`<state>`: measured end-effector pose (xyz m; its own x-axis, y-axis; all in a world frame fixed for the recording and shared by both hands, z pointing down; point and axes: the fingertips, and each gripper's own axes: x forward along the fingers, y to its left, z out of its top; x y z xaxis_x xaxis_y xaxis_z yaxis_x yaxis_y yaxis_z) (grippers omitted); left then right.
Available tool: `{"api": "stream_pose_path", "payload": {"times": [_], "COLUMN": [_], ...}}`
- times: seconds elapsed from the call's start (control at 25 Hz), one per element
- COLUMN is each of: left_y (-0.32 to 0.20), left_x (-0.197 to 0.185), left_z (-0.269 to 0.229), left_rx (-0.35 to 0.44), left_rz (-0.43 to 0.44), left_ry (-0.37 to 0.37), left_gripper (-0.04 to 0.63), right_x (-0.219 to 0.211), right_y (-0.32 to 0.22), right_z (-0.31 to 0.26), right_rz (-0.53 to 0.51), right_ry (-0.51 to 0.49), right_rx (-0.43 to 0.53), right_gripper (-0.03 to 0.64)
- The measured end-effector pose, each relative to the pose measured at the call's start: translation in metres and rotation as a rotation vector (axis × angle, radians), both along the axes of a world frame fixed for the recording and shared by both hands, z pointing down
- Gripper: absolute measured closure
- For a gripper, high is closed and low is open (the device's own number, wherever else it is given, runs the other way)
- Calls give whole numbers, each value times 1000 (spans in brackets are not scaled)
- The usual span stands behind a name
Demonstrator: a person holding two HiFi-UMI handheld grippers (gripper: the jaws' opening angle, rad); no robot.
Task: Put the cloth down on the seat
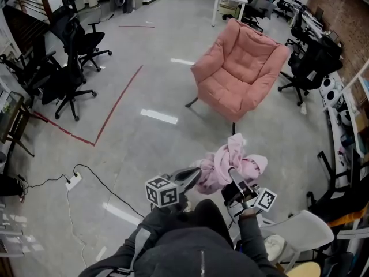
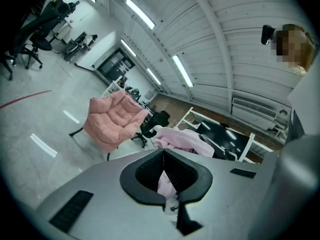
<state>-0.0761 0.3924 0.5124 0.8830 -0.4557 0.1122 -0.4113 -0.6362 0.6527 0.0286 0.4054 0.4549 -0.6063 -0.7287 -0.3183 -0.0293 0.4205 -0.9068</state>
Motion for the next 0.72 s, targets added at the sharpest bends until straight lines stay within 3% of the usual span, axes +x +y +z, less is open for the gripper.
{"api": "stream_pose_path", "payload": {"times": [0.4,0.72], "left_y": [-5,-47], "left_x": [17,40], "left_z": [10,16], "left_rx": [-32,-43], "left_rz": [37,42], "left_ry": [-36,-55], "left_gripper": [588,586], "right_x": [13,39], "right_y": [-3,-45], "right_z": [14,21], "right_rz": [18,19], "right_ry": [-19,-48], "right_rx": [-45,-60], "right_gripper": [591,591]}}
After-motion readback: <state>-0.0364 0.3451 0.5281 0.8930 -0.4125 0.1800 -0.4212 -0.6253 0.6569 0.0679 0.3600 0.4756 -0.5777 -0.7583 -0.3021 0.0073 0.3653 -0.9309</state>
